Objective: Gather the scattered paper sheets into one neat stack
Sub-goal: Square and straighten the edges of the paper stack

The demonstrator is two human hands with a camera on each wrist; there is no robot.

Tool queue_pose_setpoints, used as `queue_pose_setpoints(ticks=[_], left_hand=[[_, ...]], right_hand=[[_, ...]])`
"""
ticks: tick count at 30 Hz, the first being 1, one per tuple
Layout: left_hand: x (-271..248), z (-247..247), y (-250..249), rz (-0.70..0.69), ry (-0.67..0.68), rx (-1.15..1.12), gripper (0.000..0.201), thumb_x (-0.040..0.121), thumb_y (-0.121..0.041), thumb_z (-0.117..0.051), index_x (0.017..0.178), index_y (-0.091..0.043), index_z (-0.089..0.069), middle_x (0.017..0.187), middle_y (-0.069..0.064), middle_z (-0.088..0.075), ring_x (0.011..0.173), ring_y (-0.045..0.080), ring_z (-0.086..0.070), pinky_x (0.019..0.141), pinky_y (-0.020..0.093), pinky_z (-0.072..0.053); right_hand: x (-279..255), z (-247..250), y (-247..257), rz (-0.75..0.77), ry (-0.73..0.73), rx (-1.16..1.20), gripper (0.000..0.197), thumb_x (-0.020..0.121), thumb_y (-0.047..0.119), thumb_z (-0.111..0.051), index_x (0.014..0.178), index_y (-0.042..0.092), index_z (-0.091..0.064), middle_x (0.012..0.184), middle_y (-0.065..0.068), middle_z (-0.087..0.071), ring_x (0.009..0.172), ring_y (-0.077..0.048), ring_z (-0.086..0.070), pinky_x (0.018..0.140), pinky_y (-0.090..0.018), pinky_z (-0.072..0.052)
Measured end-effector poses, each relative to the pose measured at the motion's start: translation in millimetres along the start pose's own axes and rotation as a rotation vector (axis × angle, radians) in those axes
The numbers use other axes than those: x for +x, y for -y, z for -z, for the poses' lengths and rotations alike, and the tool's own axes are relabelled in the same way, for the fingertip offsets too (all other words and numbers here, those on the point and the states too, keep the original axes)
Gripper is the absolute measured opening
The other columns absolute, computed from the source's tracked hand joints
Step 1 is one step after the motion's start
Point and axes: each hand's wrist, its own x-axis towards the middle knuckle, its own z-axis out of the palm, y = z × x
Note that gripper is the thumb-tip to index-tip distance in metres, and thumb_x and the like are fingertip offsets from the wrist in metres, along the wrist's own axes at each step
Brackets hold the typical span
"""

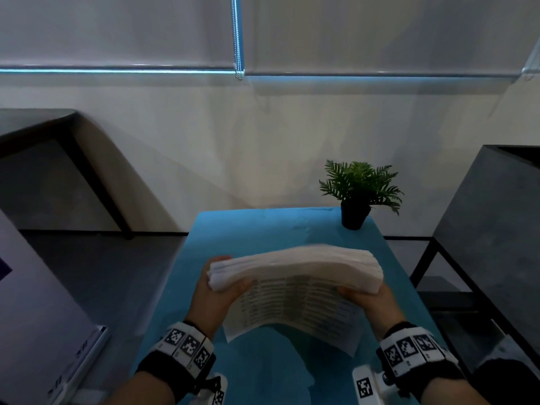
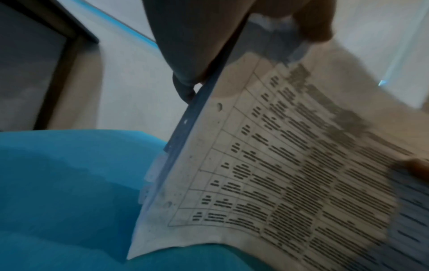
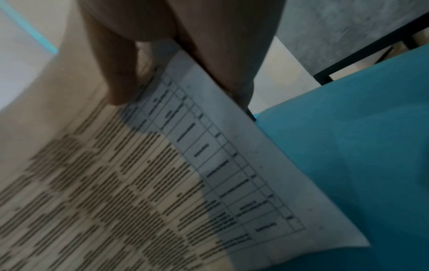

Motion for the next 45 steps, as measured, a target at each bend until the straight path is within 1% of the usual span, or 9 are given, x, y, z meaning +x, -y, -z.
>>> queue_pose_setpoints(ticks=[4,8,12,16,20,23,26,32,45], left_hand=[[2,-7,-11,0.026,-0.103,0.137,0.038,0.064,-0.012,-0.085,0.090,-0.016,-0.056,0.084,0.000,-0.063,0.086,0.024,-0.060,0.066,0.025,-0.050],[12,2,-47,-0.315,-0.298,0.690,0.094,0.052,-0.040,-0.085,0.131,-0.029,-0.036,0.131,0.002,-0.047,0.127,0.028,-0.042,0.108,0.047,-0.032],[19,-17,-103,-0.726,0.137,1.025,0.079,0.060,-0.062,-0.060,0.130,-0.027,-0.047,0.133,0.005,-0.056,0.129,0.025,-0.043,0.107,0.043,-0.028],[19,-31,-112,-0.399,0.487,0.639,0.040,0.067,-0.057,-0.060,0.086,-0.022,-0.069,0.078,0.000,-0.073,0.077,0.016,-0.068,0.075,0.043,-0.053],[10,-24,-107,-0.123,0.325,0.327,0.036,0.064,-0.037,-0.080,0.078,-0.004,-0.072,0.077,0.014,-0.074,0.073,0.030,-0.071,0.071,0.048,-0.058],[8,-15,-102,0.152,0.325,0.071,0.021,0.074,-0.014,-0.076,0.092,-0.004,-0.072,0.091,0.019,-0.074,0.085,0.036,-0.071,0.078,0.051,-0.057],[14,-13,-83,0.266,0.334,0.024,0.039,0.066,-0.020,-0.083,0.098,-0.004,-0.070,0.096,0.017,-0.074,0.092,0.037,-0.070,0.080,0.049,-0.057],[3,-44,-53,0.082,-0.009,0.154,0.013,0.080,-0.021,-0.073,0.087,-0.010,-0.073,0.076,0.003,-0.075,0.072,0.019,-0.072,0.067,0.032,-0.060],[11,-43,-66,-0.288,-0.020,0.118,0.061,0.080,-0.013,-0.072,0.129,-0.035,-0.043,0.105,-0.013,-0.062,0.088,-0.003,-0.062,0.076,0.014,-0.053]], right_hand=[[-8,-17,26,0.048,-0.012,0.019,0.021,0.076,-0.014,-0.062,0.082,0.006,-0.065,0.061,0.004,-0.071,0.057,-0.005,-0.066,0.049,-0.013,-0.051],[-10,-31,69,0.273,0.091,-0.139,0.030,0.074,-0.014,-0.065,0.082,0.015,-0.066,0.066,0.015,-0.072,0.065,0.003,-0.064,0.060,-0.013,-0.050],[-15,-53,114,0.647,0.231,-0.574,0.015,0.075,0.009,-0.068,0.074,0.023,-0.064,0.069,0.007,-0.067,0.066,0.001,-0.058,0.062,-0.024,-0.048],[-26,-69,141,0.813,0.223,-0.838,0.006,0.073,0.024,-0.065,0.079,0.026,-0.064,0.068,0.012,-0.062,0.065,-0.003,-0.055,0.059,-0.025,-0.043],[-8,-46,126,0.540,-0.203,-1.037,0.094,0.057,0.035,-0.086,0.137,0.028,-0.036,0.134,0.003,-0.050,0.124,-0.016,-0.046,0.105,-0.044,-0.039],[3,-26,97,0.163,-0.092,-0.505,0.131,0.039,0.037,-0.092,0.146,0.030,-0.018,0.150,-0.002,-0.035,0.138,-0.019,-0.033,0.111,-0.046,-0.033],[9,-21,74,-0.167,0.209,0.123,0.113,0.029,0.034,-0.095,0.130,0.011,-0.050,0.121,-0.014,-0.065,0.112,-0.032,-0.061,0.082,-0.041,-0.056],[7,-58,57,0.070,-0.092,-0.168,0.013,0.084,0.005,-0.064,0.093,0.014,-0.063,0.085,0.005,-0.066,0.084,-0.015,-0.064,0.078,-0.032,-0.053],[4,-63,63,0.427,-0.104,-0.269,0.059,0.081,0.003,-0.067,0.121,0.038,-0.042,0.111,0.019,-0.050,0.097,0.005,-0.056,0.084,-0.013,-0.050]])
